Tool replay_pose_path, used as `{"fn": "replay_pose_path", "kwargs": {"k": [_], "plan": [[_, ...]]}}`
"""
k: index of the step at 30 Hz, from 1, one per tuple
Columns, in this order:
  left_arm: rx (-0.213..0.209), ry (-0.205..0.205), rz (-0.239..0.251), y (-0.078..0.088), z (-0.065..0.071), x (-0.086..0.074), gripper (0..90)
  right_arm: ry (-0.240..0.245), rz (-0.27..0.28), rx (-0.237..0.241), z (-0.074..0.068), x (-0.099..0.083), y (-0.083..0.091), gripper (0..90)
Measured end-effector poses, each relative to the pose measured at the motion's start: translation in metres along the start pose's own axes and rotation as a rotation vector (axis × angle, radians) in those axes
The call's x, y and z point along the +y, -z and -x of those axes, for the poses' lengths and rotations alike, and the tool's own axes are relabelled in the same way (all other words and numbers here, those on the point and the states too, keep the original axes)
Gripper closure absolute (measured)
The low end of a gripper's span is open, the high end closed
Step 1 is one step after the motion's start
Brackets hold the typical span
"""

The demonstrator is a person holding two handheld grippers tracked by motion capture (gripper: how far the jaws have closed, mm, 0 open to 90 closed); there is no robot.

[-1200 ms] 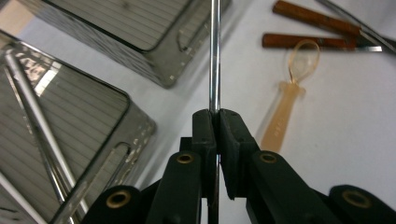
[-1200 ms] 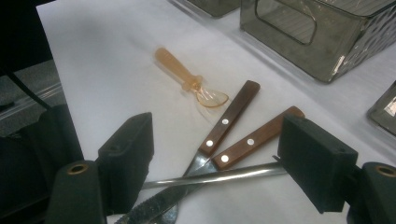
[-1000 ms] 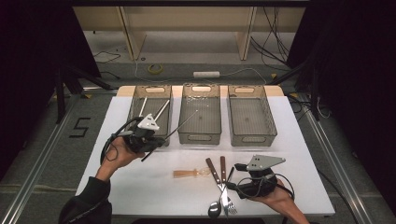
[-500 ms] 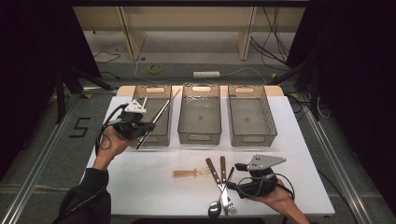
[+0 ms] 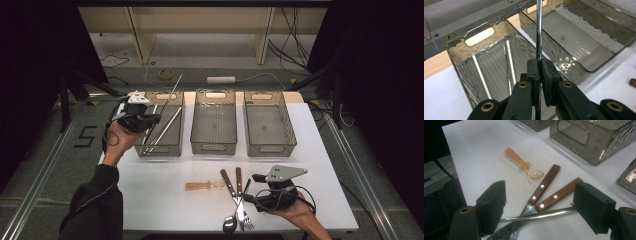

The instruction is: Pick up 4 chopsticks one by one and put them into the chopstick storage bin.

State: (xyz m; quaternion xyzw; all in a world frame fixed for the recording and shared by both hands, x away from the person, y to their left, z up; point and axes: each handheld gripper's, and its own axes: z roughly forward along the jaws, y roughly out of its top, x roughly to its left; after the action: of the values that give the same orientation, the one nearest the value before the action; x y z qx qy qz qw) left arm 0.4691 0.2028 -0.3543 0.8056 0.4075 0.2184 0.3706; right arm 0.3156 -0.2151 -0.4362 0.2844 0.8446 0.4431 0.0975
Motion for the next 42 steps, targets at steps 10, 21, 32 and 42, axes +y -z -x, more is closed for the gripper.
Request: {"fn": "replay_pose_path", "kwargs": {"k": [10,21,32,42], "plan": [[0.039,0.046,-0.003,-0.016,-0.016,-0.003,84.7,-0.001,0.0,0.003,0.0,0.0,0.0,27.6],[0.053,0.107,-0.027,-0.033,-0.028,-0.024,84.6,-0.003,-0.003,0.007,0.0,0.0,0.0,27.6],[0.057,0.12,-0.046,-0.044,-0.027,-0.038,84.5,-0.003,-0.007,0.007,0.0,0.0,0.0,27.6],[0.057,0.135,-0.076,-0.052,-0.029,-0.047,84.3,-0.003,-0.006,0.009,0.0,0.0,0.0,27.6]]}}
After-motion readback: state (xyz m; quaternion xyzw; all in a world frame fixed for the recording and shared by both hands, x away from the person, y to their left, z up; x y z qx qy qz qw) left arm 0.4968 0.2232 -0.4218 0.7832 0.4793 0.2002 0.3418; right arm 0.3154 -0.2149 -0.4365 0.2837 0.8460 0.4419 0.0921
